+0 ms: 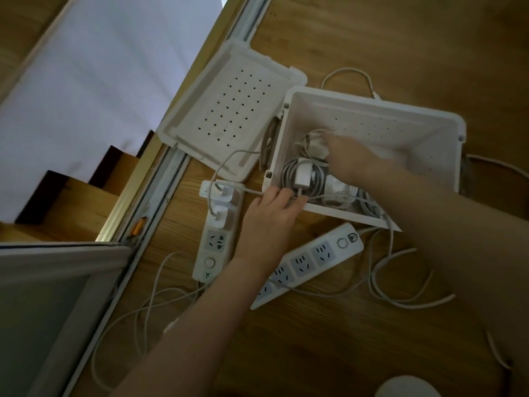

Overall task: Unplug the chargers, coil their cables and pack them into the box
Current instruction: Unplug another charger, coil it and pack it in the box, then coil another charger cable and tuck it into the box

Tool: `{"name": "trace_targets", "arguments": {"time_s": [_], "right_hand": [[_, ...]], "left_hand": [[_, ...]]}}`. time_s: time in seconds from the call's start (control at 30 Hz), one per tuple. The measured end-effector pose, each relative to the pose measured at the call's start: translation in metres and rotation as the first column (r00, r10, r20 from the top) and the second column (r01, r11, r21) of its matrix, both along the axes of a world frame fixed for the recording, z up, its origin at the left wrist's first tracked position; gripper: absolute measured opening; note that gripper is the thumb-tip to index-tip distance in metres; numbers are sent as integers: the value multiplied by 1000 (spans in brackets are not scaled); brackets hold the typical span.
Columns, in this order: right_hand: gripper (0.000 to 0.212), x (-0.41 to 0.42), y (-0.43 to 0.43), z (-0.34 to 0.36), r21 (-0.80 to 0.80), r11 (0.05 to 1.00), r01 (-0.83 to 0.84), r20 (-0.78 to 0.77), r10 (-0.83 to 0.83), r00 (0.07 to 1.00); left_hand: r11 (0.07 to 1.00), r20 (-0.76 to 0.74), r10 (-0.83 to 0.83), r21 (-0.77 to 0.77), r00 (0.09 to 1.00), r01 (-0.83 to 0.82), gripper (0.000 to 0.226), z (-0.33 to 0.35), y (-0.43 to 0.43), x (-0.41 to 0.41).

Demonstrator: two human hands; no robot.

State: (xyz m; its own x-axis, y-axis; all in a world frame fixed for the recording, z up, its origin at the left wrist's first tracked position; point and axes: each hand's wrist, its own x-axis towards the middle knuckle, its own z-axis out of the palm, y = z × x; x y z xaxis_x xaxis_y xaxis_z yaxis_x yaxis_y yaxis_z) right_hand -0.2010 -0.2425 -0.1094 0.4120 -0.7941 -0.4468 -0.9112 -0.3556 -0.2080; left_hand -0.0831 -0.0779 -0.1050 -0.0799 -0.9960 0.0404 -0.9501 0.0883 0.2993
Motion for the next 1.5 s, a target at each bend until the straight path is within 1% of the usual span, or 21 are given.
{"name": "trace_targets", "arguments": {"time_s": [0.1, 0.23, 0.33, 0.4, 0.47, 0.5, 0.6, 0.63, 0.7, 0.77, 0.83, 0.87, 0.93, 1.0, 1.07, 1.1, 1.2, 1.27, 1.3, 1.37, 1.5], "right_hand": [[46, -4, 7, 2, 74, 997, -3, 23, 2, 1000], [38, -1, 11, 10, 67, 997, 41, 102, -48, 994], [33, 4, 19, 20, 117, 982, 145, 181, -165, 970], [33, 6, 29, 28, 177, 962, 206, 258, -247, 934], [30, 7, 45, 39, 197, 951, 238, 375, -297, 878], [28, 6, 56, 46, 168, 958, 234, 441, -285, 851], [22, 2, 96, 58, 83, 977, 199, 610, -207, 765], [22, -1, 110, 61, 6, 984, 176, 635, -140, 760], [23, -3, 131, 67, -284, 954, 97, 618, 105, 779], [25, -1, 144, 75, -486, 874, -17, 602, 349, 718], [25, 6, 154, 81, -541, 827, -151, 592, 502, 631], [23, 13, 158, 80, -522, 824, -220, 581, 533, 615], [23, 32, 167, 72, -409, 854, -322, 550, 512, 660], [29, 53, 172, 57, -327, 852, -410, 489, 523, 698], [31, 76, 171, 41, -336, 756, -562, 354, 654, 669], [32, 89, 170, 34, -324, 684, -653, 239, 727, 643], [37, 122, 162, 17, -249, 472, -846, -142, 846, 514], [28, 131, 162, 12, -164, 296, -941, -438, 833, 338], [25, 135, 163, 10, -110, 230, -967, -548, 797, 252], [24, 136, 165, 9, -39, 159, -986, -656, 740, 146], [32, 148, 163, 4, 37, 126, -991, -691, 720, 66]], "left_hand": [[1000, 30, -19, -12, 999, 19, 41, 1, 0, 0], [999, 75, -35, 12, 997, 35, 38, 7, -2, 0], [985, 45, -41, 170, 998, 33, 50, 20, -3, -5], [975, 14, -27, 221, 1000, 23, 59, 26, 0, -10], [981, -34, -12, 191, 999, 19, 64, 36, 10, -16], [992, -70, 8, 126, 998, 1, 63, 41, 16, -17], [975, -244, 141, -133, 959, -177, 49, 51, 46, -19], [948, -297, 180, -200, 938, -246, 45, 54, 58, -16], [882, -387, 279, -259, 879, -394, 34, 56, 75, -5], [820, -423, 436, -177, 794, -544, 28, 47, 86, 14], [779, -386, 581, 8, 717, -627, 32, 28, 90, 34], [761, -334, 632, 99, 699, -641, 37, 18, 92, 44], [744, -255, 668, 265, 699, -614, 50, -8, 97, 63], [737, -268, 664, 395, 698, -549, 56, -28, 101, 74], [732, -298, 660, 458, 689, -503, 49, -43, 102, 76], [733, -286, 656, 460, 698, -500, 45, -47, 103, 75], [766, -244, 621, 390, 745, -511, 40, -47, 98, 68], [754, -320, 649, 392, 691, -527, 41, -45, 96, 66], [750, -364, 658, 395, 659, -530, 43, -44, 96, 67], [760, -399, 647, 399, 649, -512, 41, -42, 95, 68], [745, -355, 656, 447, 666, -495, 42, -42, 92, 72]]}}
